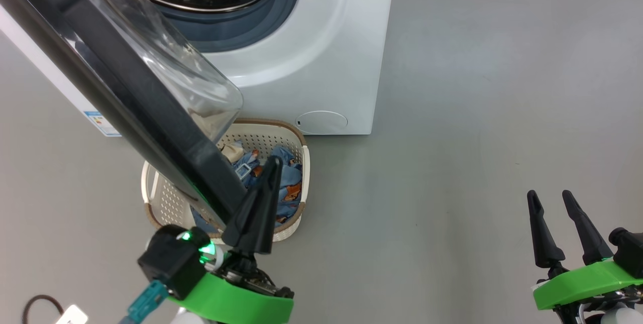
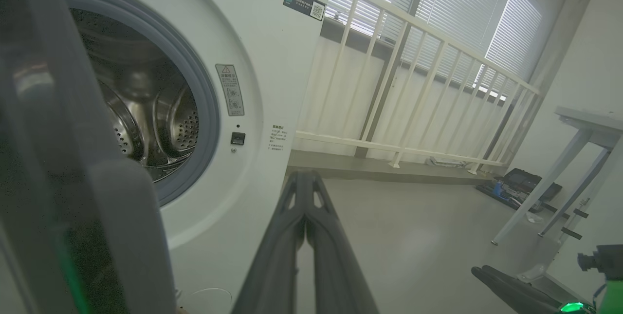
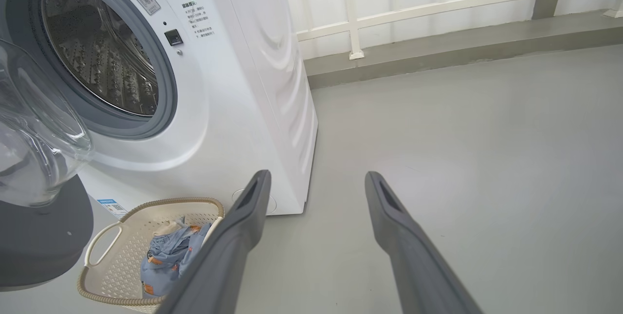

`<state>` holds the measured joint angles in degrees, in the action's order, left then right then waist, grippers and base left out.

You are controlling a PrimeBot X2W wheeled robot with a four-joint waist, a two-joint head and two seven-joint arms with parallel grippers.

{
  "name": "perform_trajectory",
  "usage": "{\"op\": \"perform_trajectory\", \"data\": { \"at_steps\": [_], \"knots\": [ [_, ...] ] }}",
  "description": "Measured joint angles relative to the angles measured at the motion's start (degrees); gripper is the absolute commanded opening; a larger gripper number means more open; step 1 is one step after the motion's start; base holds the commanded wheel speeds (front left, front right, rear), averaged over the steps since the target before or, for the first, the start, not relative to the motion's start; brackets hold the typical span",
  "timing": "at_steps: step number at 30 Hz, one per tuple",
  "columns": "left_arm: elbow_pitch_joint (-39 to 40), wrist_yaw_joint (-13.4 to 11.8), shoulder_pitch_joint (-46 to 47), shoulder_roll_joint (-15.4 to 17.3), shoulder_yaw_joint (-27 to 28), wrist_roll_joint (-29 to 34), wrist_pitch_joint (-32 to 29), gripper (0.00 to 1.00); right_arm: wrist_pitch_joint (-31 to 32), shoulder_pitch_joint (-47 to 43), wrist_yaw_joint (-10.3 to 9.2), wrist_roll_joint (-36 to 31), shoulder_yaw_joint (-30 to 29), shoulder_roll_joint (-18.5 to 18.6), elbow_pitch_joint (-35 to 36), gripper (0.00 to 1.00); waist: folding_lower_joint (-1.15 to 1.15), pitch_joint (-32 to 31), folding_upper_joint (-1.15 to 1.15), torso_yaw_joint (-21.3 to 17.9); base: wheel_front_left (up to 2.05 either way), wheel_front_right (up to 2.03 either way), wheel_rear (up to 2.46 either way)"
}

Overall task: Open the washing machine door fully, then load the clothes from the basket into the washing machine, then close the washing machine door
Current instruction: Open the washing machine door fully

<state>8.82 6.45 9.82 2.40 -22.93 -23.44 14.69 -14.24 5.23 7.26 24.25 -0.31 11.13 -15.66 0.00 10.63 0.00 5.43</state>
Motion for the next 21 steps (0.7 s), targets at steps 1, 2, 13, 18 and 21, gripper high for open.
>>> {"op": "perform_trajectory", "data": {
  "at_steps": [1, 2, 13, 18, 21],
  "knots": [
    [-1.0, 0.0, 0.0, 0.0, -0.3, 0.0, 0.0, 0.00, 0.0, 0.0, 0.00, 0.0, 0.0, 0.0, 0.0, 1.00, 0.00, 0.1, 0.00, 0.0, 0.00, 0.00, 0.00],
    [-1.8, 0.0, 0.0, 0.0, -0.5, -0.2, 0.0, 0.00, 0.0, 0.0, 0.00, 0.0, 0.0, 0.0, 0.0, 1.00, 0.00, 0.1, 0.00, 0.0, 0.00, 0.00, 0.00],
    [-11.9, -0.2, 1.3, 0.0, -1.7, -3.3, 0.0, 0.00, 0.0, 0.4, 0.00, -0.1, 0.3, 0.0, 0.4, 1.00, 0.00, 1.3, 0.00, 0.2, 0.00, 0.00, 0.00],
    [-14.5, -0.2, 2.5, 0.0, -0.2, -3.8, 0.0, 0.00, 0.0, 1.0, 0.00, -0.4, 0.3, 0.0, 0.4, 1.00, 0.00, 1.5, 0.00, 0.1, 0.00, 0.00, 0.00],
    [-15.5, -0.1, 3.1, 0.0, 0.5, -4.1, 0.0, 0.00, 0.0, 1.2, 0.00, -0.4, 0.3, 0.0, 0.5, 1.00, 0.00, 1.5, 0.00, 0.0, 0.00, 0.00, 0.00]
  ]
}}
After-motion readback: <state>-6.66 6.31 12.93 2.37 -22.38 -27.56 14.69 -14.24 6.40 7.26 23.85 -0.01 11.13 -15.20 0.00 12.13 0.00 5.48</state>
